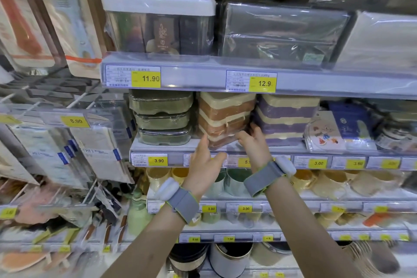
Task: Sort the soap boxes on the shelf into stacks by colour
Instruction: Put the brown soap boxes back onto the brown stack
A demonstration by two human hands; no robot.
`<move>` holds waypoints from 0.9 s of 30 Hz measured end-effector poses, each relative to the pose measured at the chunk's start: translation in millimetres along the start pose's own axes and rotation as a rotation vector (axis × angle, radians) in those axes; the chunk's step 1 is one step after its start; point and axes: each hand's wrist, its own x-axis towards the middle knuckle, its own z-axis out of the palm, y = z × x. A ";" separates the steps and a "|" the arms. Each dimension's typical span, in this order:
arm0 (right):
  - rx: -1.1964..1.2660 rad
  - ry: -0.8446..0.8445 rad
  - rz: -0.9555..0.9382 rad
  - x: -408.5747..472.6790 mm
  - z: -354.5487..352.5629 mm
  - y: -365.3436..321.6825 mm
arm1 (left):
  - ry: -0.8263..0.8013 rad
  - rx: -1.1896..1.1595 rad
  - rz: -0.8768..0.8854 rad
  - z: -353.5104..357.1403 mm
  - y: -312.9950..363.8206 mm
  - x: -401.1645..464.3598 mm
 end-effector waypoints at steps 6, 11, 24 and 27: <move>-0.025 0.037 -0.028 5.3 4.6 -0.4 | -0.013 -0.002 0.014 1.3 -4.2 6.8; -0.027 0.033 -0.028 11.1 6.0 -1.3 | -0.018 -0.046 -0.034 1.7 3.3 3.7; -0.065 -0.009 -0.040 8.9 -0.1 -0.4 | 0.070 -0.180 -0.105 -9.7 13.3 5.1; -0.078 -0.020 -0.068 8.5 -3.4 2.3 | 0.060 -0.168 -0.102 -13.8 13.8 6.2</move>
